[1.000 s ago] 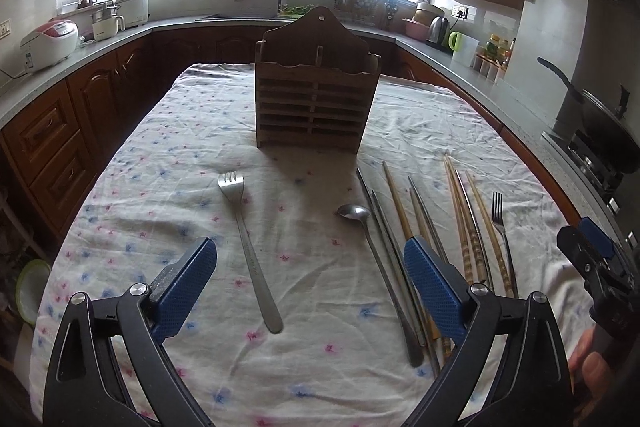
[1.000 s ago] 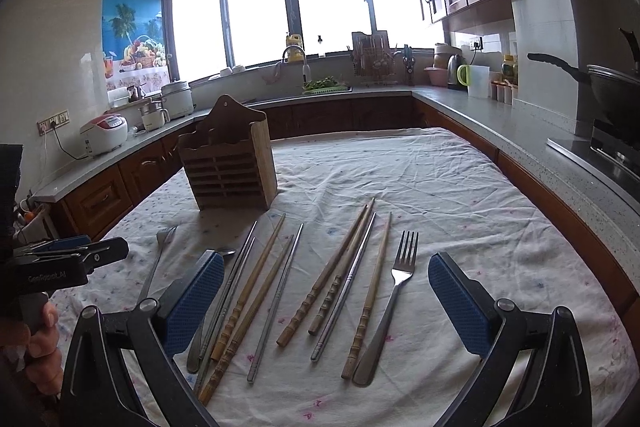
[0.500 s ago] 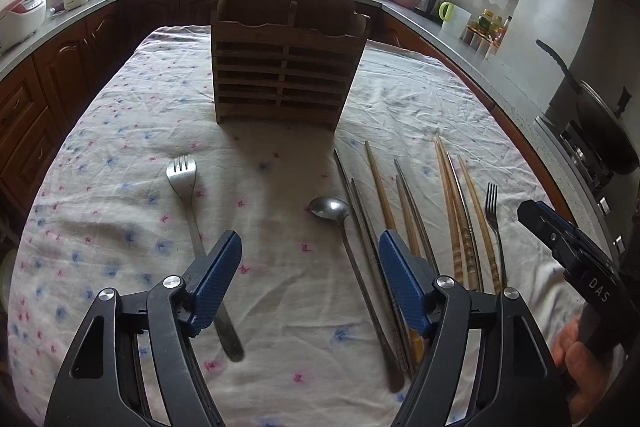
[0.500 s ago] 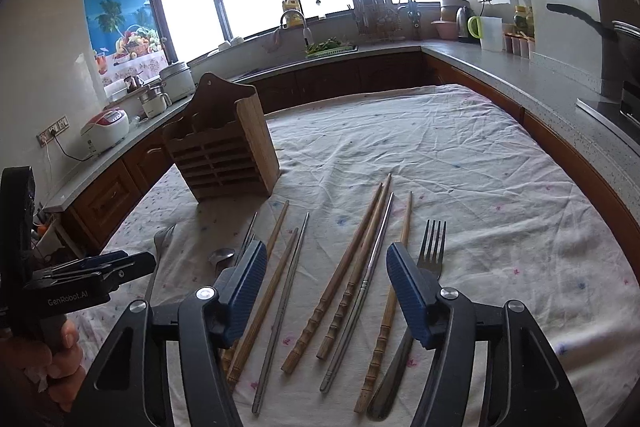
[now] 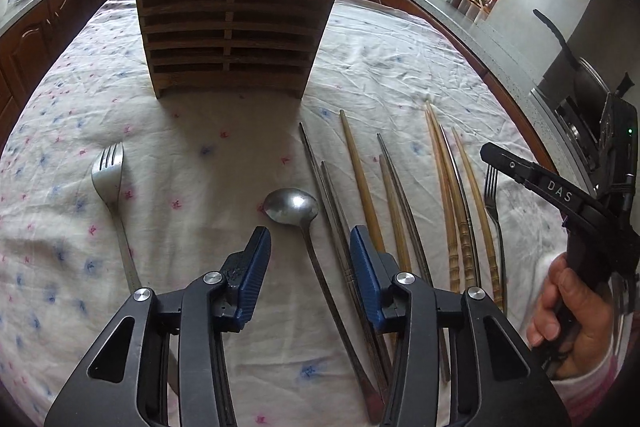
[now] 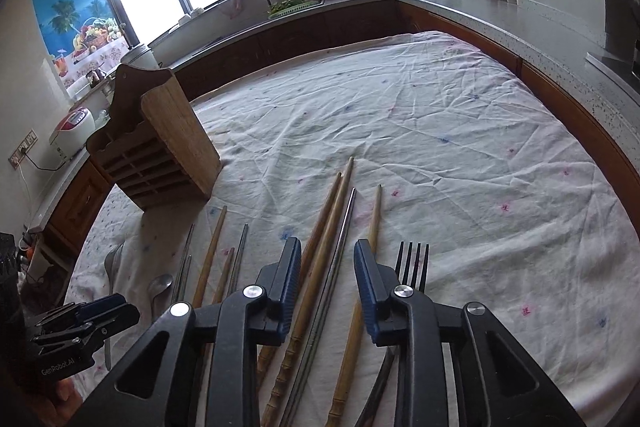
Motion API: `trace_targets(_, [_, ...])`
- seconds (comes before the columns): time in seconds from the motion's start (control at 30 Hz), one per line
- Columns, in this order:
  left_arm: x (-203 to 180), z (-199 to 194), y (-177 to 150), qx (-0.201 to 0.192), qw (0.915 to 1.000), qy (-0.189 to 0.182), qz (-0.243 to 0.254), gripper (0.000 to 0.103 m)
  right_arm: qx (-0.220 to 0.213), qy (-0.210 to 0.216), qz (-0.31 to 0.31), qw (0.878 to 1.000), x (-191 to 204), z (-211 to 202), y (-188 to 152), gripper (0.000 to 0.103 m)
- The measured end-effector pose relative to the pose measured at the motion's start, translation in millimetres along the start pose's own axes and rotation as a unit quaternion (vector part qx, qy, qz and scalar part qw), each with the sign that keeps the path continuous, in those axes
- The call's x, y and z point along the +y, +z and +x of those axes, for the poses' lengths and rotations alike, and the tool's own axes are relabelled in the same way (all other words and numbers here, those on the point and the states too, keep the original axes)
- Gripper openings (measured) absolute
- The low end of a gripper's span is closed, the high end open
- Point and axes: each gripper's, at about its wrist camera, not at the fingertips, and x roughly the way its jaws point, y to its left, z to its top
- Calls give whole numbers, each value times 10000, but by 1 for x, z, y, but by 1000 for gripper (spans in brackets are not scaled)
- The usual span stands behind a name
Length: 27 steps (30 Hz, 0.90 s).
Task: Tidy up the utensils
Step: 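Close the left tool on the steel spoon while the right tool grasps a wooden chopstick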
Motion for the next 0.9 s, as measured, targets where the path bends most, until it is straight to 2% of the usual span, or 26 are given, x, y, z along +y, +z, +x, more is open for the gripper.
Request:
trace_targets(0.2, [-1, 18, 6, 266, 9996, 27, 57, 33, 211, -229, -62, 9995, -5, 26, 14, 22])
trace_targets(0.3, [3, 25, 4, 402, 9992, -6, -16, 26, 309, -279, -61, 9991, -8, 38, 17, 20])
trace_targets(0.37, [2, 25, 4, 375, 9993, 39, 51, 25, 396, -335, -79, 9986, -10, 46, 17, 17])
trace_targets(0.43, [1, 26, 4, 365, 9993, 75, 95, 19, 446, -377, -100, 9982, -12, 53, 17, 12])
trace_targets(0.63, [2, 29, 5, 321, 9994, -34, 94, 7, 434, -511, -273, 9974, -7, 58, 21, 10])
trace_targets(0.67, [3, 29, 5, 327, 9994, -65, 74, 7, 441, -484, -271, 9975, -7, 59, 22, 7])
trace_targets(0.77, [4, 26, 6, 319, 9994, -163, 41, 4, 443, -291, -166, 9985, -8, 54, 21, 6])
trace_targets(0.9, [5, 13, 7, 168, 9996, -244, 28, 2, 227, -71, -182, 9996, 2, 31, 20, 5])
